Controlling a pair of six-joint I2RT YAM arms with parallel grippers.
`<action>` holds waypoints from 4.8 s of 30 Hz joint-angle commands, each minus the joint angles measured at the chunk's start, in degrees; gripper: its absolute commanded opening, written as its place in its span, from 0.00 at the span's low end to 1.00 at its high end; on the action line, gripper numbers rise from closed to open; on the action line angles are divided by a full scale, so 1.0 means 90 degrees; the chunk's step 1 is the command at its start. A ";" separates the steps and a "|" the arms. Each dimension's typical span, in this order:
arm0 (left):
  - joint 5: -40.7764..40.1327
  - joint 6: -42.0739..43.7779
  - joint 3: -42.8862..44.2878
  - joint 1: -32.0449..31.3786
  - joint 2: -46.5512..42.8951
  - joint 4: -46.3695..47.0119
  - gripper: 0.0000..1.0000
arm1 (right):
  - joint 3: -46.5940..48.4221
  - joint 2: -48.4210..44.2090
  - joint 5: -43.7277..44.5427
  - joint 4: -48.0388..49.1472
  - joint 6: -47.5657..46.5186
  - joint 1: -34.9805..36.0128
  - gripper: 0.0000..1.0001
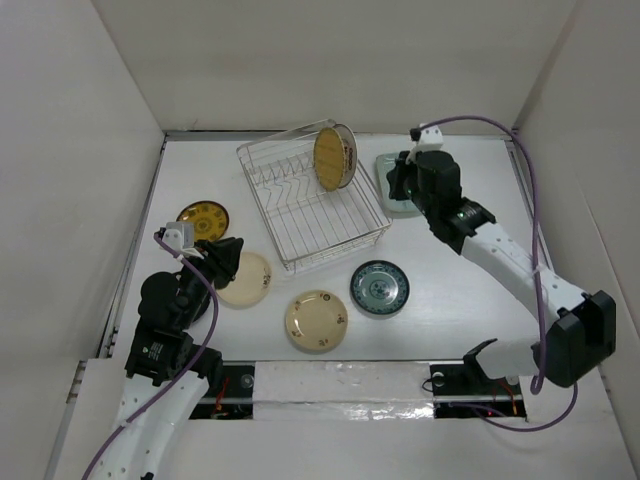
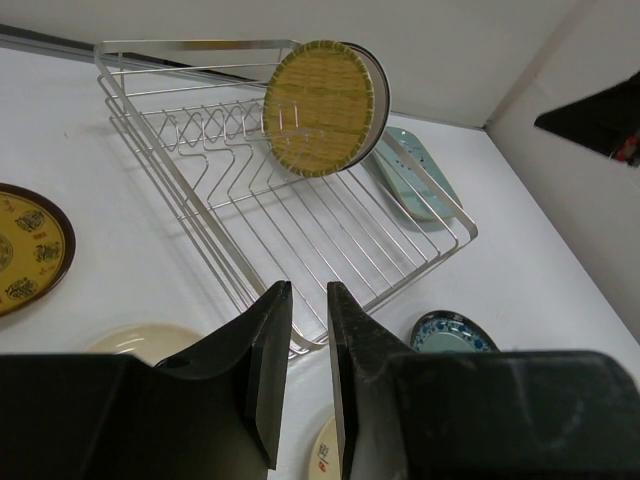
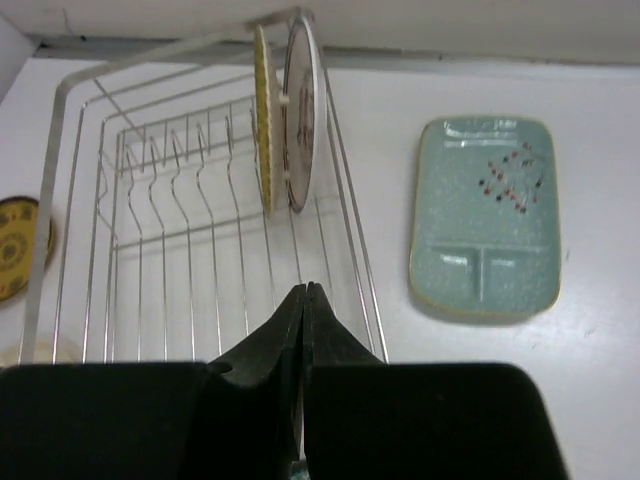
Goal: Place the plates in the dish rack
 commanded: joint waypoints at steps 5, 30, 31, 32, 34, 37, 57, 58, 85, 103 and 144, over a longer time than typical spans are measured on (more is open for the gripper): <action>0.0139 0.0068 0.0030 -0.0038 -0.0010 0.0239 0.19 | -0.2754 -0.0958 -0.0376 -0.0528 0.1580 -0.0271 0.19; 0.0139 0.0029 0.0030 -0.0038 -0.0010 0.0209 0.19 | -0.4588 -0.2200 -0.1219 -0.1775 0.3173 -0.0848 0.00; 0.0149 0.0029 0.0030 -0.0038 -0.0010 0.0219 0.19 | -0.4287 -0.2559 -0.0908 -0.2029 0.3067 -0.0771 0.00; 0.0178 0.0029 0.0030 -0.0038 -0.0010 0.0229 0.18 | -0.4110 -0.2737 -0.0828 -0.2447 0.2988 -0.0702 0.00; 0.0188 0.0029 0.0030 -0.0038 -0.0020 0.0229 0.19 | -0.3468 -0.3175 -0.0865 -0.2714 0.2774 -0.0595 0.00; 0.0207 0.0029 0.0020 -0.0038 -0.0049 0.0239 0.19 | -0.2279 -0.3169 -0.0478 -0.2910 0.2433 -0.0156 0.00; 0.0081 0.0038 0.0030 -0.0194 -0.0284 0.0190 0.19 | 0.6152 0.4349 0.4563 -0.2255 -0.1153 0.1232 0.00; 0.0061 0.0038 0.0039 -0.0194 -0.0274 0.0190 0.19 | 0.6484 0.4593 0.4690 -0.2305 -0.1318 0.1232 0.00; -0.0124 0.0058 0.0059 -0.0311 -0.0079 0.0131 0.19 | 0.7270 0.6374 0.3959 -0.2228 -0.0870 0.1613 0.30; 0.0061 0.0087 0.0039 -0.0311 0.0009 0.0190 0.00 | -0.1486 -0.0568 -0.1410 -0.0166 0.0874 0.1730 0.02; -0.0134 0.0029 0.0049 -0.0311 -0.0127 0.0131 0.15 | -0.0240 0.0059 -0.0864 -0.0458 0.1406 0.1769 0.00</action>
